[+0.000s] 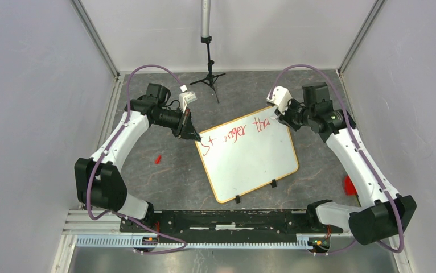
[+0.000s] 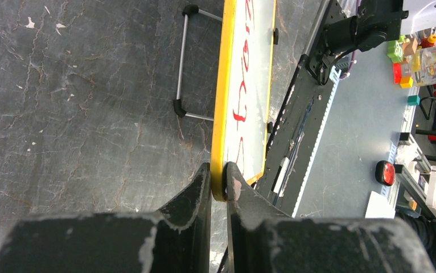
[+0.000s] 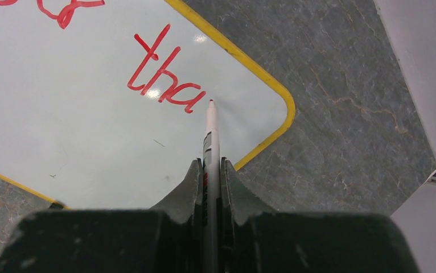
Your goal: Write a sentence on the whiteboard
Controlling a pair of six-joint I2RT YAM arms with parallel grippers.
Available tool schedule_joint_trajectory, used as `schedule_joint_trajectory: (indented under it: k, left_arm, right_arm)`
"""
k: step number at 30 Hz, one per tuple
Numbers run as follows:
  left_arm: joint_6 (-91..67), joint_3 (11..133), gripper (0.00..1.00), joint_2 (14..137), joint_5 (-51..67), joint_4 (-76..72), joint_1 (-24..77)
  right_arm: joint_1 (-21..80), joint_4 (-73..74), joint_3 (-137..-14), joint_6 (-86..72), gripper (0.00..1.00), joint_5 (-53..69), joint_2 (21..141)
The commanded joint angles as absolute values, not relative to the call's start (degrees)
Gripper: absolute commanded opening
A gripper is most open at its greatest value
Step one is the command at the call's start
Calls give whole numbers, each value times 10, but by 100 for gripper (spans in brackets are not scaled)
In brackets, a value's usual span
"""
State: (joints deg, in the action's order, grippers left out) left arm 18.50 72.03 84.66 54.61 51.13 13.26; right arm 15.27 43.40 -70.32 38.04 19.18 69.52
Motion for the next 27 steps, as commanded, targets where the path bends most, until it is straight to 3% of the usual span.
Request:
schedule_joint_trajectory:
  k: [1, 20, 27]
  left_arm:
    - [192, 726, 2, 843, 544, 498, 134]
    - [195, 722, 2, 845, 547, 498, 135]
    - [193, 722, 2, 842, 548, 498, 135]
  right_arm:
    - [151, 417, -721, 384, 0, 191, 710]
    - [151, 408, -631, 383, 0, 190, 667]
    - [152, 404, -655, 379, 0, 190, 674]
